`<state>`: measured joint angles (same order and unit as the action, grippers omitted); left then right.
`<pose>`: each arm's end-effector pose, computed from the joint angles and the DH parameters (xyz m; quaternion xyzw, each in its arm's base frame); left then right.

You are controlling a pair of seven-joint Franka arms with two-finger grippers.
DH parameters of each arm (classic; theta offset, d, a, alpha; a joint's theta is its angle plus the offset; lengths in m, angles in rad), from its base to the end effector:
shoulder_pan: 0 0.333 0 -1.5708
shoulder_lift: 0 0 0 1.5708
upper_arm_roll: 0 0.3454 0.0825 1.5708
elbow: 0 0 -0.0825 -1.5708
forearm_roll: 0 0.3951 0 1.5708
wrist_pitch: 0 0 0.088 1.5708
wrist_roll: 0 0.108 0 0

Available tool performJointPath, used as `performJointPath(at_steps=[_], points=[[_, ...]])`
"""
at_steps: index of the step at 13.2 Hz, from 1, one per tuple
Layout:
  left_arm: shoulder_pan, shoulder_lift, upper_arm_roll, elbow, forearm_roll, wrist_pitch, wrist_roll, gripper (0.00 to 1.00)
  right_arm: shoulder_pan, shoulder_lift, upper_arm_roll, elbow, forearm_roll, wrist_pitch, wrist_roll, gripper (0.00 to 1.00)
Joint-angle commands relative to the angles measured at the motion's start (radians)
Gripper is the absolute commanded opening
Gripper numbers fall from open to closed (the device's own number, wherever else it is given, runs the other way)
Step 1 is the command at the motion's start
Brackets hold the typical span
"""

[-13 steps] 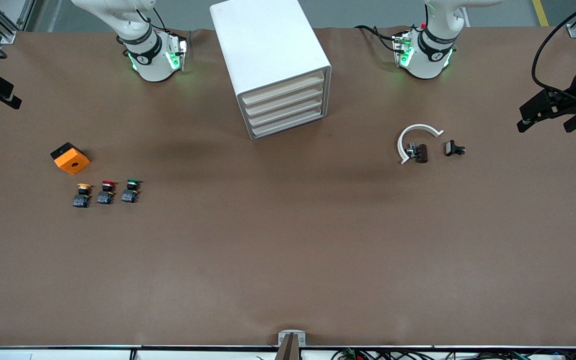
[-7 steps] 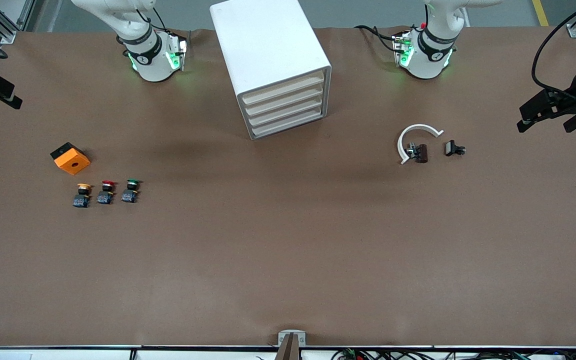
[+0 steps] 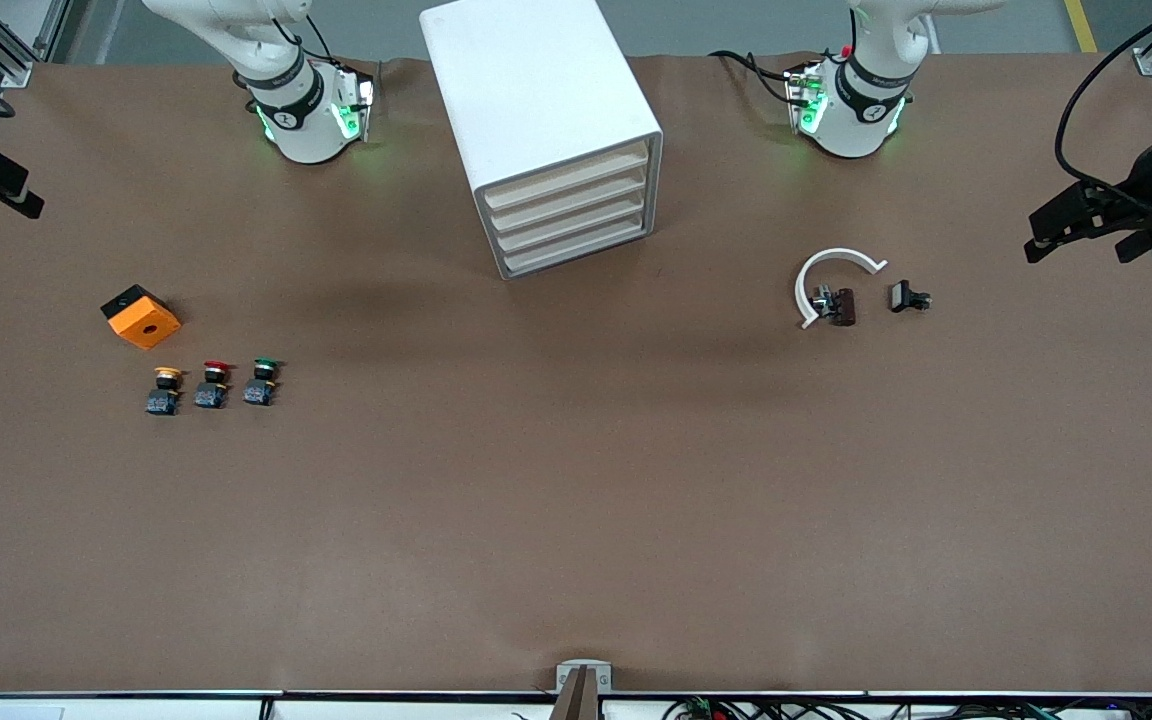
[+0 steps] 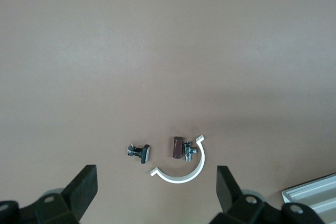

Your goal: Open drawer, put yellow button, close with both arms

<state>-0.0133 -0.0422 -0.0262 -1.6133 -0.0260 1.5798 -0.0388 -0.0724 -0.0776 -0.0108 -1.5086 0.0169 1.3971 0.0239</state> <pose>0.5514 -0.0249 0.6567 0.9999 -0.0003 0.0039 0.0126 0.5179 -0.0414 0.7096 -0.9985 0.0522 0.0167 0.0093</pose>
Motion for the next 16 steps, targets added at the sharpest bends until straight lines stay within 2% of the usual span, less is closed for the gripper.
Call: performJointPath(at_steps=[1, 7, 10, 16], points=[[-0.002, 0.022, -0.003, -0.011, 0.006, -0.012, -0.015, 1.0, -0.013, -0.013, 0.006, -0.001, 0.015, -0.001, -0.004, 1.0], [-0.007, 0.062, -0.023, -0.137, 0.006, 0.106, -0.016, 1.0, -0.026, 0.004, 0.002, 0.004, 0.017, -0.004, -0.002, 1.0], [-0.008, 0.083, -0.044, -0.21, 0.001, 0.213, -0.039, 1.0, -0.012, 0.061, 0.006, 0.022, 0.008, -0.003, -0.001, 1.0], [-0.02, 0.237, -0.161, -0.212, 0.009, 0.356, -0.315, 1.0, -0.044, 0.108, -0.001, 0.025, -0.002, 0.056, -0.012, 1.0]])
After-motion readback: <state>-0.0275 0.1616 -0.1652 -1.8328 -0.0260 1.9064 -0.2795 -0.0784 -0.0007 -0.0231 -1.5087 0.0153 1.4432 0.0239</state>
